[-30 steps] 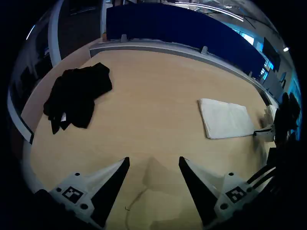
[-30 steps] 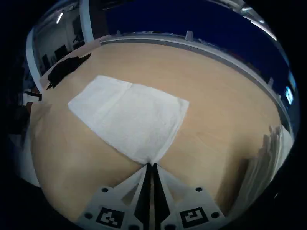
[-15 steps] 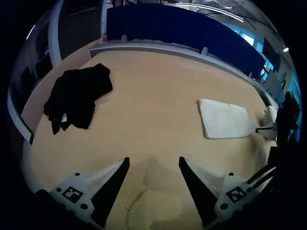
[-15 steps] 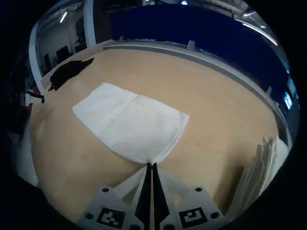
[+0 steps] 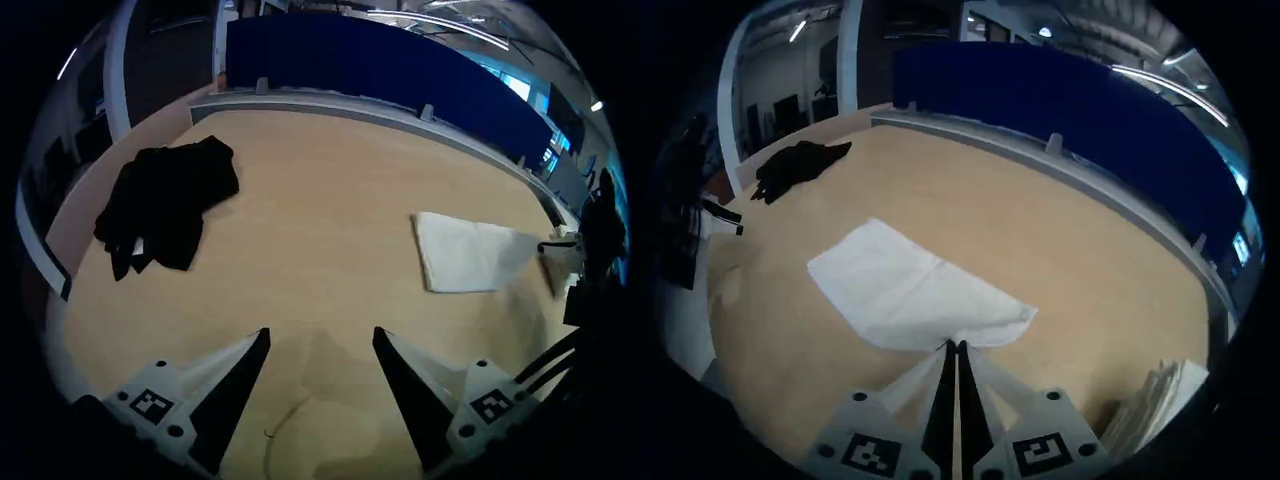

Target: Fold towel

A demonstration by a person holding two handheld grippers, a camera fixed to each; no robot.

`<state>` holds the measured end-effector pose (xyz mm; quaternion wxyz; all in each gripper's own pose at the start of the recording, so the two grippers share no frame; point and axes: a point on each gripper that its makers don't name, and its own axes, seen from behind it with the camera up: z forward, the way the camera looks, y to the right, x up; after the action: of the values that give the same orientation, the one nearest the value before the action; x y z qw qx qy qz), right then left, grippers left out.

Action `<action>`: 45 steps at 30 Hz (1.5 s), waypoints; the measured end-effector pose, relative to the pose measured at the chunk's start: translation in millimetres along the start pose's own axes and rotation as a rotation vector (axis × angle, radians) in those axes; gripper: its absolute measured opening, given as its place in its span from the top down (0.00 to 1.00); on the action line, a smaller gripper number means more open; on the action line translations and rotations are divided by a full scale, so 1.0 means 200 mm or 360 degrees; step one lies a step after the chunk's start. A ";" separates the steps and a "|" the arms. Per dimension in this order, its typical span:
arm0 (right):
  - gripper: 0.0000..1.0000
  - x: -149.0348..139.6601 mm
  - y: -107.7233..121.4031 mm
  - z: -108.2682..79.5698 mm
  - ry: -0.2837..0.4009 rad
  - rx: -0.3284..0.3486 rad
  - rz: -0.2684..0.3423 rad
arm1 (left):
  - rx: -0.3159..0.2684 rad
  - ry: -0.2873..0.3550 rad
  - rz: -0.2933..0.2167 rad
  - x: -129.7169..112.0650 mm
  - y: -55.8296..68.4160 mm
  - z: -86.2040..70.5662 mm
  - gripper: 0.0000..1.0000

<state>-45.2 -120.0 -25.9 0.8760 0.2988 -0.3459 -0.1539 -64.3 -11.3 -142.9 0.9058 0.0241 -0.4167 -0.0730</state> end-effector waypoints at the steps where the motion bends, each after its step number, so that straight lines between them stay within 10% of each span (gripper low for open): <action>1: 0.98 0.03 -0.01 0.00 0.0013 0.0002 -0.0014 | -0.0002 0.0004 -0.0002 0.00 0.00 0.00 0.05; 26: 0.98 0.42 -0.27 0.11 0.0136 0.0143 -0.0201 | -0.0001 0.0044 0.0001 0.05 -0.01 -0.06 0.05; 45: 0.98 0.33 -0.98 0.56 -0.0057 0.0506 -0.0474 | 0.0009 0.0122 -0.0131 0.11 0.00 -0.15 0.05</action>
<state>-88.0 -350.3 -51.2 0.7792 0.4782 -0.3332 -0.2304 -28.2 -15.5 -145.9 0.9172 0.0465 -0.3806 -0.1080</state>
